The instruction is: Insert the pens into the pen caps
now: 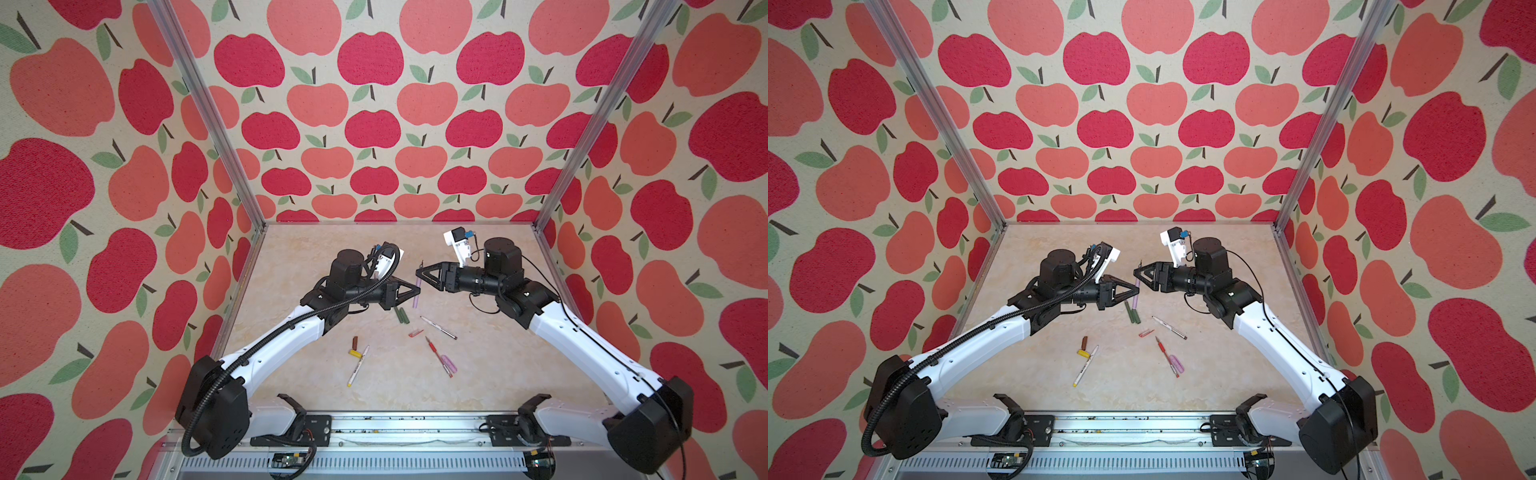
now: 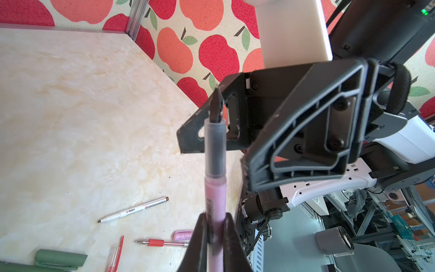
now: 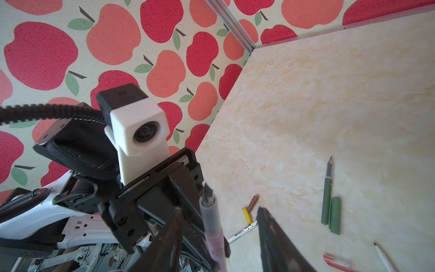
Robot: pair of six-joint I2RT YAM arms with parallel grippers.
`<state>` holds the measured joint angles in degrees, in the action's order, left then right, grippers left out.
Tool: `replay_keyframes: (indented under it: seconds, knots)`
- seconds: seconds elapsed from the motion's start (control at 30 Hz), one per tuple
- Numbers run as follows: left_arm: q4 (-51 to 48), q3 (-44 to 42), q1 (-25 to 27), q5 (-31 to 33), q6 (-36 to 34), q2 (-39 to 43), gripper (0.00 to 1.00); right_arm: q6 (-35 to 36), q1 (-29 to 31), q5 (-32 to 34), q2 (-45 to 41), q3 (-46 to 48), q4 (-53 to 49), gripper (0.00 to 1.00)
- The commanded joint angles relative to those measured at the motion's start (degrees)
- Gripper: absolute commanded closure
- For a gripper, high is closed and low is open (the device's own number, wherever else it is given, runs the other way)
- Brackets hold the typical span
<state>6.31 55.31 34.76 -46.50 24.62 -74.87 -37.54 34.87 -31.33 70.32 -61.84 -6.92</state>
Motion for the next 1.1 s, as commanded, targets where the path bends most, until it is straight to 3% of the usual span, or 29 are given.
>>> replay_keyframes:
  seconds: [0.0, 0.1, 0.43, 0.7, 0.8, 0.87, 1.0, 1.07]
  knots:
    - [1.87, -0.25, 0.45, -1.58, 0.5, 0.23, 0.95, 1.68, 0.39, 1.13, 0.24, -1.19, -0.33, 0.51]
    - [1.81, -0.12, 0.78, -1.61, 0.69, -0.26, 0.95, 1.53, 0.64, 0.94, 0.22, -0.4, 0.4, 0.58]
    - [3.53, -0.73, 1.21, 0.49, 1.57, -0.48, 0.95, 1.25, 2.02, 0.48, 0.25, 1.32, 2.13, 0.62]
    - [4.04, -0.77, 1.35, 0.85, 1.6, -0.55, 0.95, 0.94, 2.04, 0.9, 0.38, 1.9, 2.92, 0.82]
    - [4.17, -0.82, 1.35, 0.73, 1.74, -0.53, 0.94, 0.55, 2.06, 1.18, 0.51, 1.82, 3.29, 0.94]
    - [4.48, -0.96, 1.36, 0.84, 1.79, -0.29, 0.88, 0.32, 2.11, 1.22, 0.69, 1.73, 3.62, 0.99]
    - [5.76, -1.67, 1.45, 0.61, 2.1, 0.18, 0.68, -0.36, 2.08, 1.36, 0.73, 1.73, 4.49, 1.0]
    - [6.42, -2.05, 1.54, 0.56, 2.13, 0.34, 0.62, -0.91, 2.13, 1.19, 0.82, 1.81, 5.26, 1.0]
